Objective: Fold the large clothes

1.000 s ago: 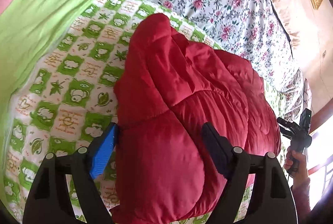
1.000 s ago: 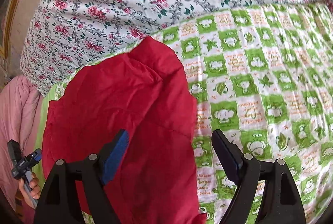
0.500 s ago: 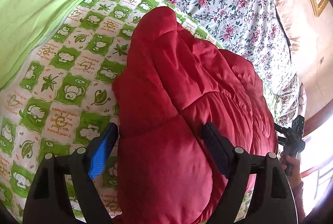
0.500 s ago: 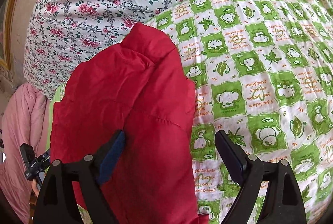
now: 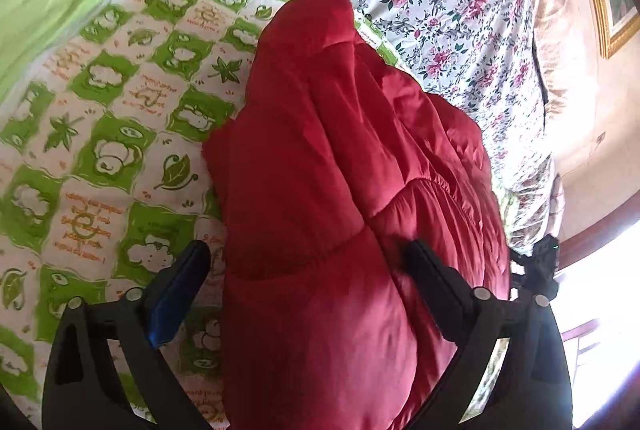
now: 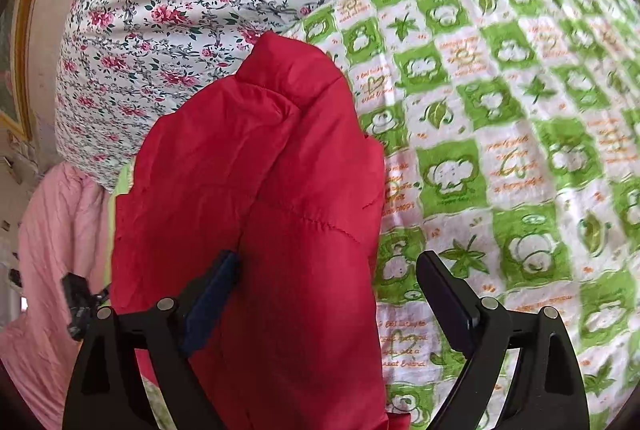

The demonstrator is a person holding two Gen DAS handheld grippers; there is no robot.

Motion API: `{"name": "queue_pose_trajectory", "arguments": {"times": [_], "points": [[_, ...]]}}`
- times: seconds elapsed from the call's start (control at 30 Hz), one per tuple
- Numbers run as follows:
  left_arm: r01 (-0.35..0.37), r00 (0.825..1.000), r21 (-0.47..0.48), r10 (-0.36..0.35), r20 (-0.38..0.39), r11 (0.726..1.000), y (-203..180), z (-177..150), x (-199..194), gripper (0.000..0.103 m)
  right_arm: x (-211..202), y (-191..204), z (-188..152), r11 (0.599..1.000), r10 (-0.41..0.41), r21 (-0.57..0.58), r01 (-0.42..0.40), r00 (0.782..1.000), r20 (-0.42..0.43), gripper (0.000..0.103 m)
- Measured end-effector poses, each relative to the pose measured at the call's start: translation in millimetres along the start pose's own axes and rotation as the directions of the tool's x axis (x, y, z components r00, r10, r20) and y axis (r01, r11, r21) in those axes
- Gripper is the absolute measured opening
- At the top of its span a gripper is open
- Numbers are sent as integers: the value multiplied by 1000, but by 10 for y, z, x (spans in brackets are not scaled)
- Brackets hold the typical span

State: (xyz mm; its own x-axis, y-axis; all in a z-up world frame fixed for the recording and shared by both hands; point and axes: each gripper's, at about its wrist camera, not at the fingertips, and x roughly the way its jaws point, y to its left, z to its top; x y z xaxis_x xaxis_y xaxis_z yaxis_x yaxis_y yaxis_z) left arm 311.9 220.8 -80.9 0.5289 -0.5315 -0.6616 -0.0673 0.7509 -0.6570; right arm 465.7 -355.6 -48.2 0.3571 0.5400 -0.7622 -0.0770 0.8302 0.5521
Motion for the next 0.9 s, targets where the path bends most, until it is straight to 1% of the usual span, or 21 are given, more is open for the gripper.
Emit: {"name": "queue_pose_trajectory", "arguments": {"times": [0.07, 0.2, 0.27, 0.33, 0.4, 0.47, 0.5, 0.53, 0.57, 0.6, 0.63, 0.67, 0.7, 0.73, 0.8, 0.83, 0.87, 0.9], "points": [[18, 1000, -14, -18, -9, 1000, 29, 13, 30, 102, 31, -49, 7, 999, 24, 24, -24, 1000, -16, 95], [66, 996, -62, -70, -63, 996, 113, 50, 136, 103, 117, -159, 25, 995, 79, 68, -75, 996, -48, 101], [86, 992, -84, -93, -86, 993, 149, 68, 183, 103, 175, -210, 43, 991, 106, 86, -100, 992, -71, 103], [95, 990, -85, -104, -100, 992, 131, 89, 221, 103, 232, -242, 74, 987, 134, 99, -124, 986, -98, 103], [112, 987, -91, -122, -106, 989, 113, 114, 255, 103, 276, -237, 103, 985, 153, 97, -142, 981, -120, 103], [166, 976, -125, -181, -118, 978, 114, 123, 323, 103, 331, -214, 132, 982, 174, 92, -162, 974, -141, 103], [176, 975, -137, -192, -115, 975, 108, 129, 352, 103, 356, -190, 141, 982, 184, 81, -173, 971, -153, 103], [175, 976, -128, -190, -110, 976, 76, 129, 373, 103, 394, -150, 145, 980, 198, 67, -189, 965, -173, 103], [176, 976, -107, -187, -108, 979, 35, 130, 385, 101, 421, -115, 142, 978, 208, 55, -201, 960, -190, 102], [169, 978, -78, -177, -107, 983, -12, 126, 386, 93, 440, -82, 122, 977, 212, 43, -208, 956, -201, 100], [161, 980, -61, -167, -108, 985, -38, 121, 391, 89, 463, -47, 113, 976, 216, 35, -214, 954, -208, 97], [160, 981, -44, -164, -104, 986, -66, 116, 379, 80, 489, -15, 100, 972, 234, 33, -232, 947, -219, 89], [167, 981, -32, -169, -98, 985, -80, 110, 358, 72, 498, -8, 89, 969, 246, 38, -244, 944, -222, 86], [172, 981, -22, -173, -92, 985, -103, 103, 334, 68, 498, -11, 77, 968, 249, 42, -246, 944, -215, 83], [177, 981, -1, -176, -81, 984, -142, 78, 267, 58, 467, -19, 53, 960, 279, 52, -274, 940, -196, 68], [178, 982, 13, -176, -75, 984, -164, 68, 232, 55, 439, -22, 34, 957, 292, 58, -286, 938, -186, 65], [178, 982, 25, -176, -70, 984, -206, 57, 204, 52, 396, -12, 9, 954, 301, 60, -295, 938, -175, 58], [177, 983, 35, -174, -65, 984, -242, 54, 169, 48, 350, -13, -14, 953, 304, 55, -299, 938, -169, 53]]}}
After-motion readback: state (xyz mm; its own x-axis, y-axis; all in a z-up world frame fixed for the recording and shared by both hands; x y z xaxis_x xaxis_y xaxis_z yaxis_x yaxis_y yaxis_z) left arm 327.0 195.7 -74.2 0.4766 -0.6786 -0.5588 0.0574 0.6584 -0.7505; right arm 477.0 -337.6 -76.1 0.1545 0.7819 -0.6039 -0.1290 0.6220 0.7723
